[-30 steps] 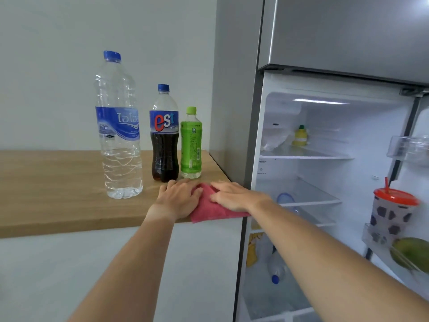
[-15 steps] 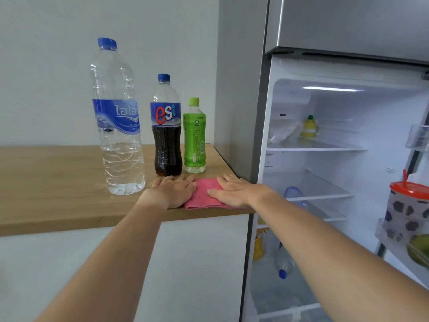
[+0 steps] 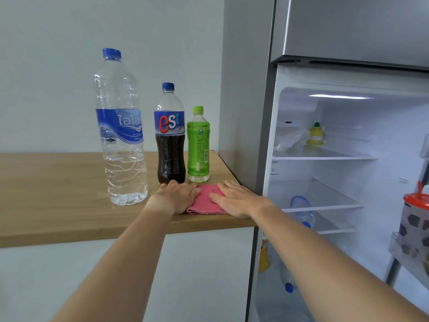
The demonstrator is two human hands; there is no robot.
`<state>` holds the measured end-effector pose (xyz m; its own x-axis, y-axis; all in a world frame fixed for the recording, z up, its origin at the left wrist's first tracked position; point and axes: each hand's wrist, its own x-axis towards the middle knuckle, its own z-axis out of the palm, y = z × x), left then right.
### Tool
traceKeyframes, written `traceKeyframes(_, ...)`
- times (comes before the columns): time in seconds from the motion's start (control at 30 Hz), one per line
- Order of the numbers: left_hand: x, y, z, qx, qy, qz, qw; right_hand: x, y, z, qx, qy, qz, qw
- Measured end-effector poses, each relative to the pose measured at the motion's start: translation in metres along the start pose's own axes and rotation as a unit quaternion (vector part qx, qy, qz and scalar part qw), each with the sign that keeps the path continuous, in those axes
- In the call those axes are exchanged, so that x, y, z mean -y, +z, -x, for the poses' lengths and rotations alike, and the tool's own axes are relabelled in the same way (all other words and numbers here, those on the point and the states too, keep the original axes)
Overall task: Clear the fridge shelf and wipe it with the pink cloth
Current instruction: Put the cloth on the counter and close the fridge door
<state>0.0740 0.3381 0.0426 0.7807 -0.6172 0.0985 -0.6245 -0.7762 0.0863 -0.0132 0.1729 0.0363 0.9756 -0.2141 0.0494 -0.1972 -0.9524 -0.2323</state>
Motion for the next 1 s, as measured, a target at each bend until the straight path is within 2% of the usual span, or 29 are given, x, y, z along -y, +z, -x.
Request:
traceKeyframes(0.1,-0.003,0.000,0.004,0.003,-0.012,-0.016,1.000,-0.002,0.005,0.008,-0.083,0.018,-0.134,0.987)
traceKeyframes(0.17,-0.007,-0.004,0.006,0.009,-0.025,-0.034,0.999,-0.003,0.006,0.019,-0.109,0.020,-0.185,0.976)
traceKeyframes(0.27,-0.015,-0.010,0.008,0.014,-0.026,-0.021,0.999,-0.008,0.009,0.039,-0.091,-0.005,-0.153,0.984)
traceKeyframes(0.37,-0.029,-0.010,0.014,-0.058,0.002,0.042,0.997,-0.023,0.010,0.066,-0.078,-0.026,-0.155,0.985)
traceKeyframes(0.43,-0.046,-0.006,0.018,-0.095,0.046,0.026,0.994,-0.041,0.011,0.088,-0.084,-0.022,-0.161,0.983)
traceKeyframes(0.57,-0.098,0.014,0.034,-0.118,0.133,0.029,0.984,-0.090,0.010,0.140,-0.118,0.101,-0.101,0.983)
traceKeyframes(0.67,-0.137,0.031,0.051,-0.131,0.181,0.052,0.973,-0.129,0.006,0.182,-0.138,0.198,-0.051,0.969)
traceKeyframes(0.73,-0.156,0.044,0.061,-0.132,0.188,0.055,0.972,-0.155,0.007,0.212,-0.138,0.277,-0.010,0.951)
traceKeyframes(0.83,-0.169,0.059,0.070,-0.148,0.160,0.010,0.976,-0.186,0.014,0.259,-0.093,0.404,0.048,0.909)
traceKeyframes(0.9,-0.170,0.063,0.072,-0.156,0.151,-0.007,0.976,-0.201,0.020,0.289,-0.079,0.472,0.036,0.878)
traceKeyframes(1.0,-0.167,0.064,0.073,-0.166,0.159,-0.007,0.973,-0.213,0.025,0.323,-0.086,0.518,0.001,0.851)
